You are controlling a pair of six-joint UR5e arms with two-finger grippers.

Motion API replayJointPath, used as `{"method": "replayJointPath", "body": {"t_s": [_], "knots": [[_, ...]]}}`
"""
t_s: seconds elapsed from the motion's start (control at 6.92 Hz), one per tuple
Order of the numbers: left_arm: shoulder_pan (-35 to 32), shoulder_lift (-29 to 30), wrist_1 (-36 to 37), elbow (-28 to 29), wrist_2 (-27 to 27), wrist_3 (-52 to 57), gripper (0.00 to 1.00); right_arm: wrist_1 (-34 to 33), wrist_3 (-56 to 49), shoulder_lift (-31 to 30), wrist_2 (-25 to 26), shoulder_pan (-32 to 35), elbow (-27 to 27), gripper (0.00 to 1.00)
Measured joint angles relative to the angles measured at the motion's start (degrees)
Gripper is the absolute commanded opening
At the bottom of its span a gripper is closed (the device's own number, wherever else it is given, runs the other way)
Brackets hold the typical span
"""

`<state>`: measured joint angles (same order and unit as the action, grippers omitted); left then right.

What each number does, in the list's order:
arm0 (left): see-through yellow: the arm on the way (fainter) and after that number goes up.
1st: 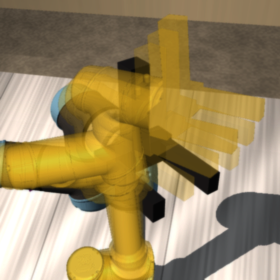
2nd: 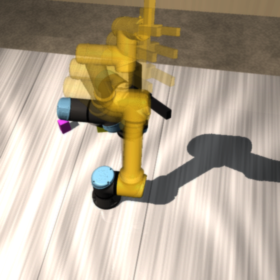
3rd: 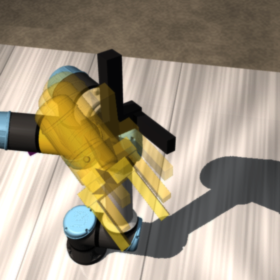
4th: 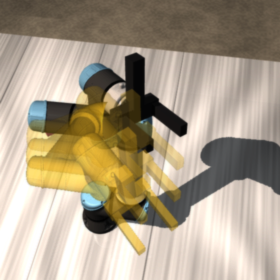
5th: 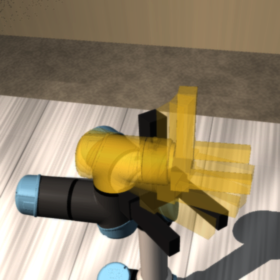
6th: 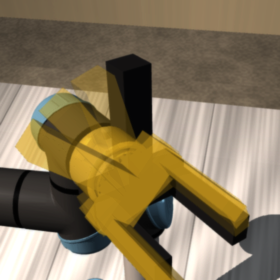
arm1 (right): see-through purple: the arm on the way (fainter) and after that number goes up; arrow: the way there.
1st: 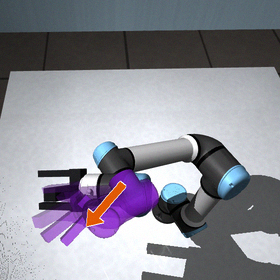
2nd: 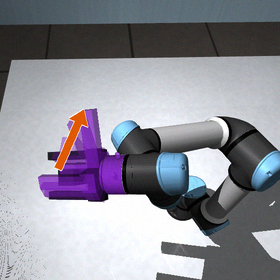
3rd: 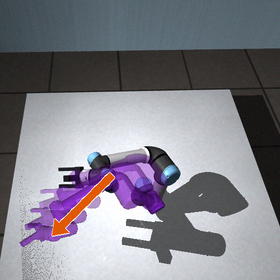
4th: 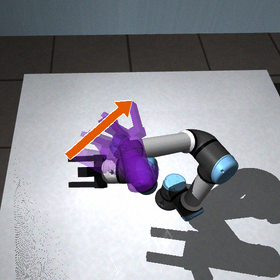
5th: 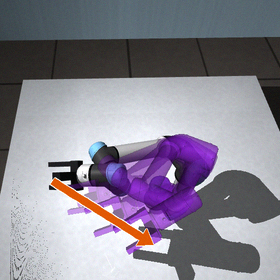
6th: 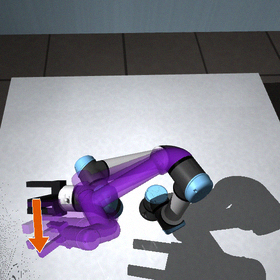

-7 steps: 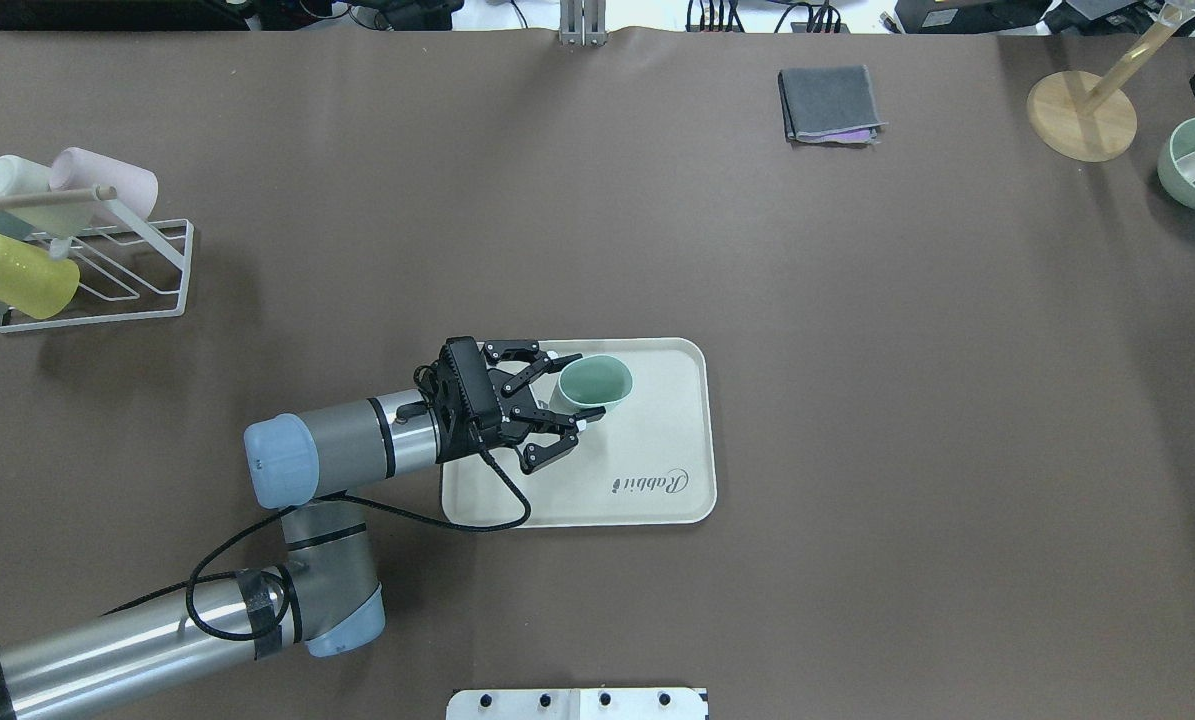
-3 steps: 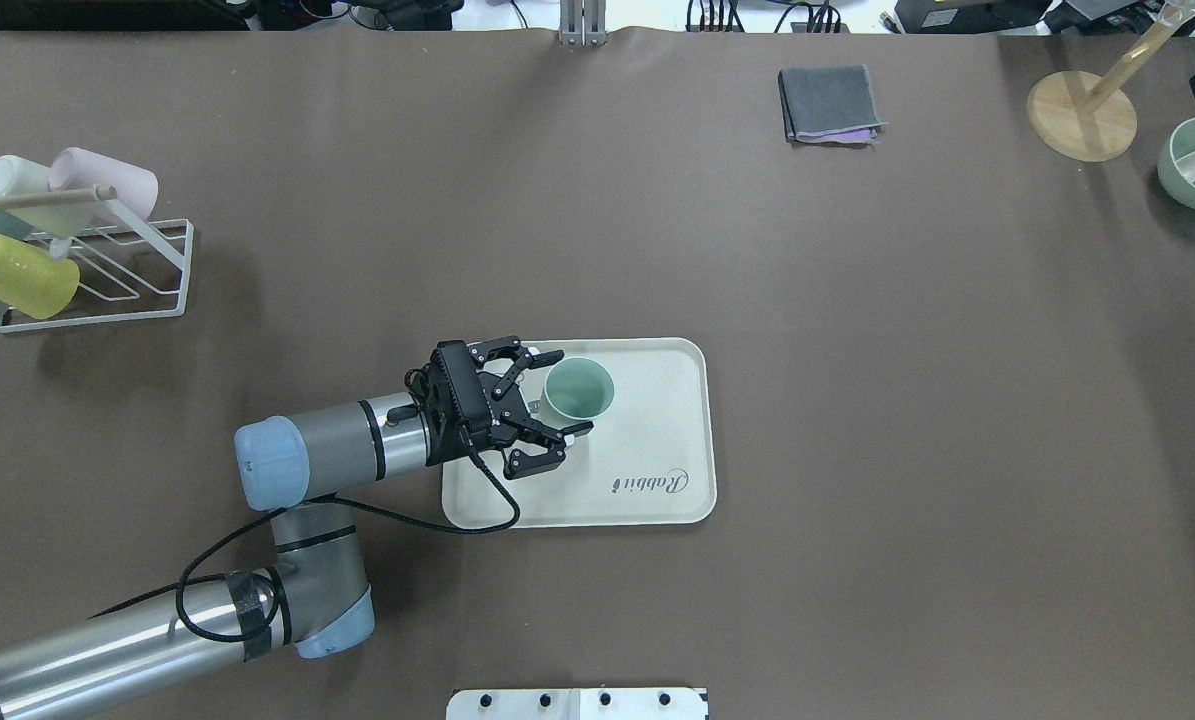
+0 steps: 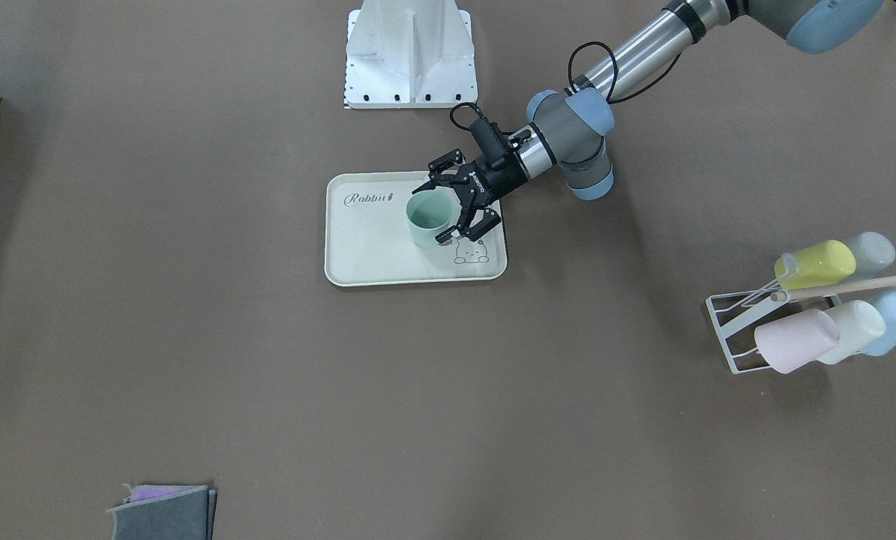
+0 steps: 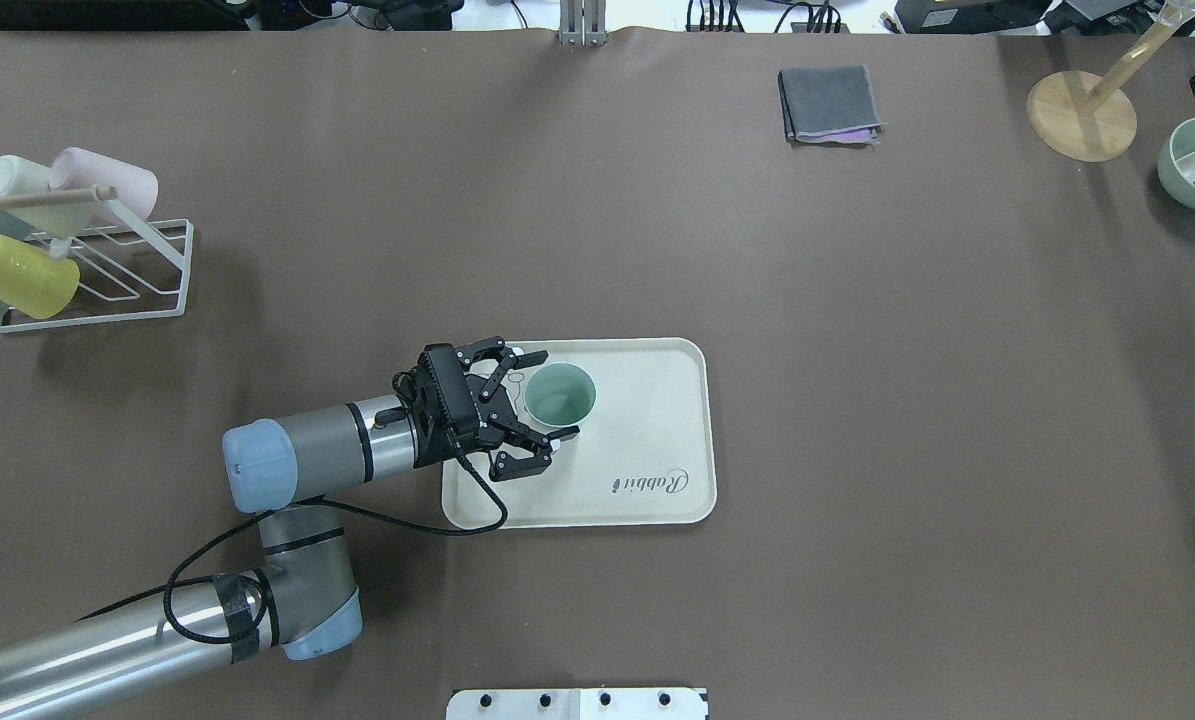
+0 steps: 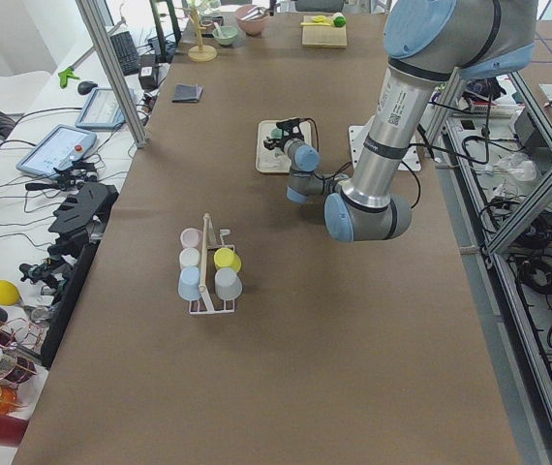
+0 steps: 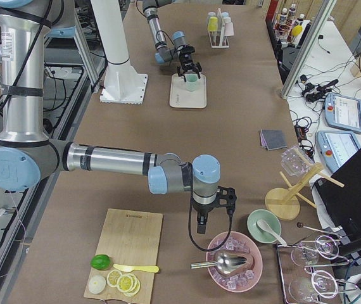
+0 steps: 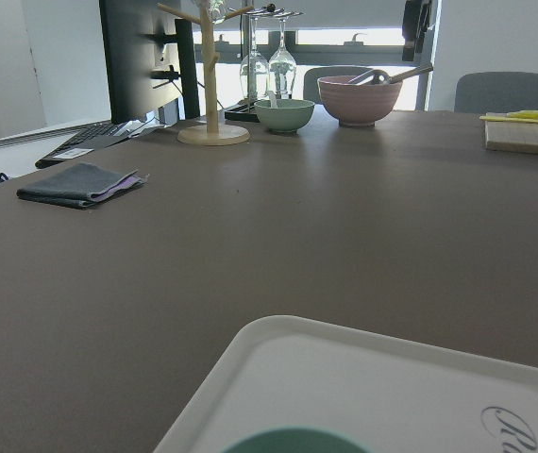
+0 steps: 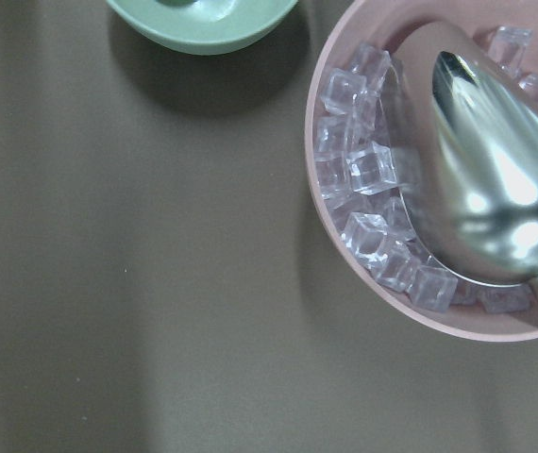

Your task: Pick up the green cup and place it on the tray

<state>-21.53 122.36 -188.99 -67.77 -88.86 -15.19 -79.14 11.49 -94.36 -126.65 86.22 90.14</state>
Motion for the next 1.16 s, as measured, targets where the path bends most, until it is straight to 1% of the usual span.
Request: {"method": "replayJointPath", "body": {"t_s": [0.43, 0.58, 0.72, 0.87, 1.01, 1.16], "knots": [[0.0, 0.14, 0.55, -1.79, -0.05, -0.01, 0.99, 0.04, -0.02, 0.03, 0.0, 0.0, 0.09, 1.0], [-0.11, 0.22, 2.26, -3.36, -0.07, -0.05, 0.99, 0.04, -0.15, 0.0, 0.0, 0.0, 0.1, 1.0], [-0.51, 0.22, 6.27, -6.07, -0.08, 0.0, 0.99, 0.04, -0.21, 0.03, 0.0, 0.0, 0.11, 1.0], [-1.47, 0.14, 12.89, -9.75, -0.1, 0.1, 0.99, 0.04, -0.23, 0.19, 0.0, 0.0, 0.07, 1.0], [-2.89, 0.03, 21.95, -14.16, -0.14, 0.18, 0.99, 0.04, -0.24, 0.34, 0.0, 0.0, 0.0, 1.0], [-4.6, -0.02, 32.95, -18.62, -0.14, 0.51, 0.99, 0.04, -0.24, 0.5, -0.04, 0.0, 0.11, 1.0]]}}
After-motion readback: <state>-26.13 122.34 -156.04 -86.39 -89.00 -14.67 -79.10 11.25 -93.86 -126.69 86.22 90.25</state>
